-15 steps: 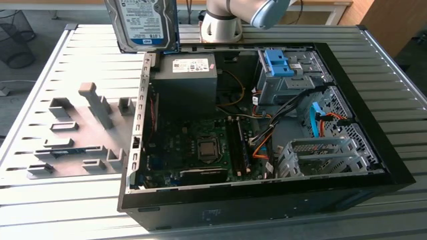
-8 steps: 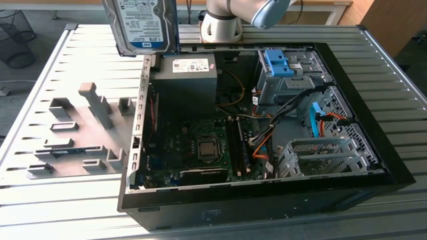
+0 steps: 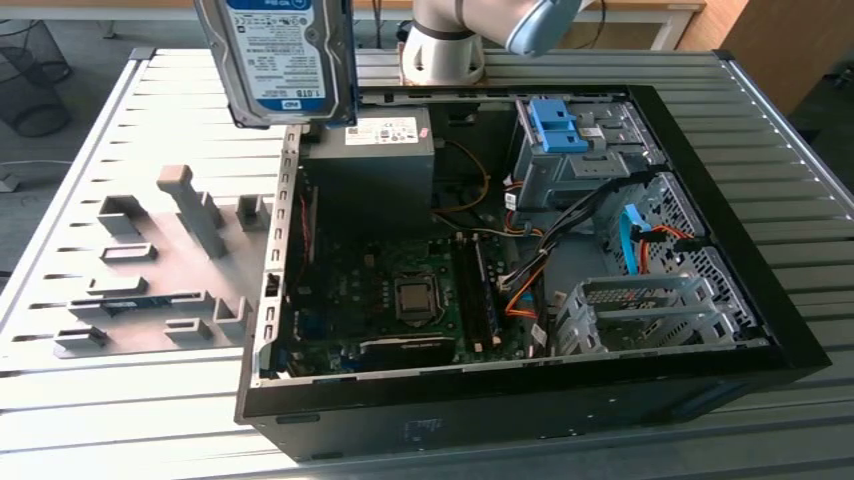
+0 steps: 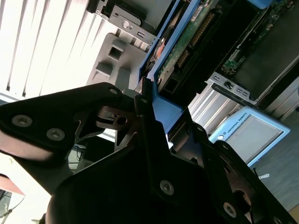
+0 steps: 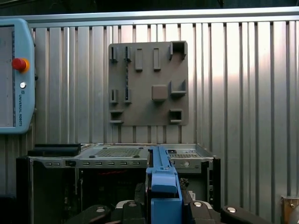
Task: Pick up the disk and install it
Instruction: 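Pick up the disk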
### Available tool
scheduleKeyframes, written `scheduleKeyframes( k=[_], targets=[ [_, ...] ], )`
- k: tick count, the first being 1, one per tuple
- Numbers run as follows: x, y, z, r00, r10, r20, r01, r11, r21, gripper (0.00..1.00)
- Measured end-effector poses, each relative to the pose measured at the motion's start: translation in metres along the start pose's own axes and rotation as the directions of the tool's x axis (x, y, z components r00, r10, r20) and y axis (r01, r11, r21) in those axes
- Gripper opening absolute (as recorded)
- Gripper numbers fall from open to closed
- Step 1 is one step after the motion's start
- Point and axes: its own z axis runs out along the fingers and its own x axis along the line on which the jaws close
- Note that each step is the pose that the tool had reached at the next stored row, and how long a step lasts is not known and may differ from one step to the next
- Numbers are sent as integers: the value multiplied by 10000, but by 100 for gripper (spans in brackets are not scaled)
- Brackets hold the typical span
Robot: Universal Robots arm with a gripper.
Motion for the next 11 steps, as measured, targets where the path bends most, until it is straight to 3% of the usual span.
scheduleKeyframes(
  k=[2,4,11],
  targets=[
    [35,-13,2,10000,0,0,0,10000,1,36],
    [51,-66,3,10000,0,0,0,10000,0,36],
    [88,-375,8,10000,0,0,0,10000,-1,36]
  ],
)
